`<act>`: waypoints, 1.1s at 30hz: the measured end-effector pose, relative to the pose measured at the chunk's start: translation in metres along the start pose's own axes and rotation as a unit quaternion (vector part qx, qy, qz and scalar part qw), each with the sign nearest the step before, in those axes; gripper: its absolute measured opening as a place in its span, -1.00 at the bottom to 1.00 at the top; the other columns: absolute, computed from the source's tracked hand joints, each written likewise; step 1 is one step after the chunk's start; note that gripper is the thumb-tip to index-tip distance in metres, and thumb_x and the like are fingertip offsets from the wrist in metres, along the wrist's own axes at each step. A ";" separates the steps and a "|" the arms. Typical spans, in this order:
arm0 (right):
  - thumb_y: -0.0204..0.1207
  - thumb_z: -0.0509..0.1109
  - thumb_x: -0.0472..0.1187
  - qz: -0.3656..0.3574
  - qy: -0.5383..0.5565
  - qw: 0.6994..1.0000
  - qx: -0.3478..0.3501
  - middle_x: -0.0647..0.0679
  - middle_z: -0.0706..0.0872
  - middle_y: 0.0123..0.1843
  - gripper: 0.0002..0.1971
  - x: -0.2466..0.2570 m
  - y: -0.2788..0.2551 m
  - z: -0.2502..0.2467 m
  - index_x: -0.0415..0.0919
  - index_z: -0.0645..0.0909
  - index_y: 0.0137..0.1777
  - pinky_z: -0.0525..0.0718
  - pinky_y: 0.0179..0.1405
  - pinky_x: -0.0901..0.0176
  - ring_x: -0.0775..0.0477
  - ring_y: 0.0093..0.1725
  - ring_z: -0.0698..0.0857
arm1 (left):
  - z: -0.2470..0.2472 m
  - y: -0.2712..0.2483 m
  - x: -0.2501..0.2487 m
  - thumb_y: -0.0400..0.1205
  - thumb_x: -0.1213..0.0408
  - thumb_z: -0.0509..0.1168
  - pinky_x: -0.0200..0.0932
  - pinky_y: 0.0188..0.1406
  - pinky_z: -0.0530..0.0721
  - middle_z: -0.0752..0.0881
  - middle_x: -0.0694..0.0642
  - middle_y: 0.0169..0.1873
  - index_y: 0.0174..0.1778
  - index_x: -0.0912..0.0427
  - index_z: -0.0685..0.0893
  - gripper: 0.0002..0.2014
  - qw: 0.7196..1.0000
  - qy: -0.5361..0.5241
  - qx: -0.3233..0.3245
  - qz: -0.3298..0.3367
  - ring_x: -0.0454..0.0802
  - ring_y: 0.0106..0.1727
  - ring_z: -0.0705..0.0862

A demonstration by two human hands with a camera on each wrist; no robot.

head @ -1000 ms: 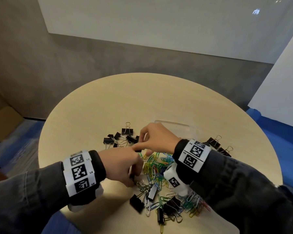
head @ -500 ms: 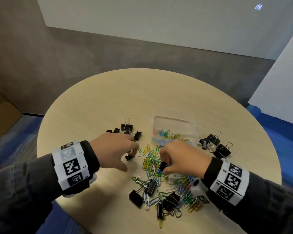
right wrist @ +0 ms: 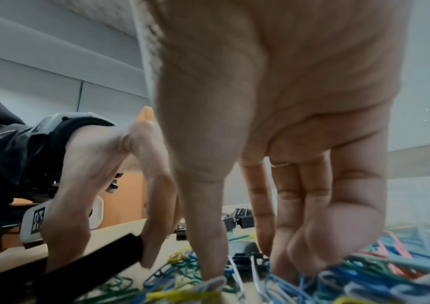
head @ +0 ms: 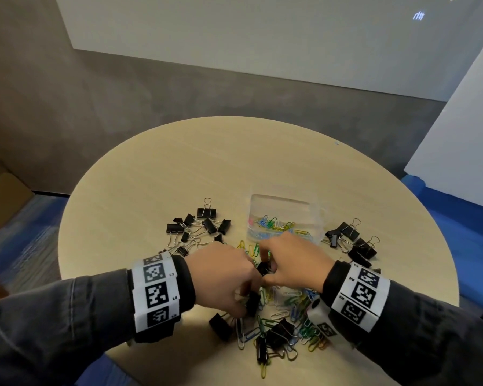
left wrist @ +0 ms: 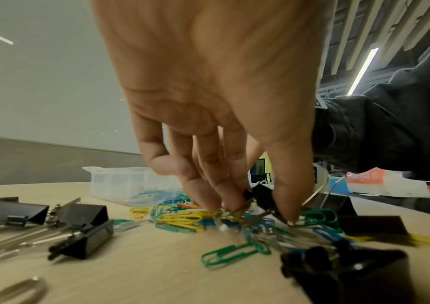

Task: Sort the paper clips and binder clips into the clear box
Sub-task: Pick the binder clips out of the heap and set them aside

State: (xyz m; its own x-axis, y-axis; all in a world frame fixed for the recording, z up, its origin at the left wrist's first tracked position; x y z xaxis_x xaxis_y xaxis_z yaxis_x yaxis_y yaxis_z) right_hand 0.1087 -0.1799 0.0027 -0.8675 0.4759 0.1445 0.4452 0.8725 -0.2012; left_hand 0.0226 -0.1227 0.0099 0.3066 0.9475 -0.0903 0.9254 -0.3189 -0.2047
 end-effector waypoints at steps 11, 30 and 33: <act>0.37 0.48 0.09 -0.024 -0.010 1.000 -0.009 0.02 0.71 -0.26 -0.73 0.000 -0.001 -0.005 -0.11 0.63 -0.19 0.51 -0.46 0.18 -0.06 -0.22 0.68 | -0.016 -0.036 0.090 0.38 -0.28 0.27 -0.20 -0.28 0.66 0.76 -0.14 -0.25 -0.11 -0.07 0.72 -0.60 0.982 0.064 0.032 -0.173 -0.08 -0.23 0.70; 0.50 0.44 -0.20 0.028 0.301 0.953 0.024 -0.16 0.84 -0.20 -0.85 0.009 0.024 -0.027 -0.23 0.58 -0.02 0.79 -0.39 0.15 -0.02 -0.40 0.81 | 0.001 -0.033 0.070 0.59 -0.01 0.25 -0.09 -0.01 0.62 0.53 -0.23 0.30 0.30 -0.21 0.61 -0.66 0.995 0.059 0.053 -0.067 -0.09 0.28 0.55; 0.51 0.44 -0.19 0.029 0.306 0.949 0.072 -0.21 0.85 -0.19 -0.77 0.027 0.032 -0.014 -0.36 0.60 0.03 0.72 -0.46 0.25 0.03 -0.46 0.76 | -0.001 -0.038 0.079 0.58 -0.03 0.25 -0.14 -0.14 0.58 0.56 -0.23 0.21 0.19 -0.21 0.67 -0.73 0.992 0.073 0.058 -0.085 -0.11 0.17 0.58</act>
State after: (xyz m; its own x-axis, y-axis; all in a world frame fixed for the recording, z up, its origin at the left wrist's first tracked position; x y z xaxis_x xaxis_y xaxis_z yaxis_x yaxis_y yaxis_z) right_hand 0.1023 -0.1376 0.0135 -0.5312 0.5365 0.6557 0.4154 0.8395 -0.3504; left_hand 0.0120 -0.0354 0.0111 0.1844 0.9781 0.0964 0.9376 -0.1456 -0.3158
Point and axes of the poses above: each hand's wrist, its own y-axis towards the middle knuckle, its own z-axis out of the palm, x = y × z, the point moved 6 cm from there along y, towards the middle knuckle
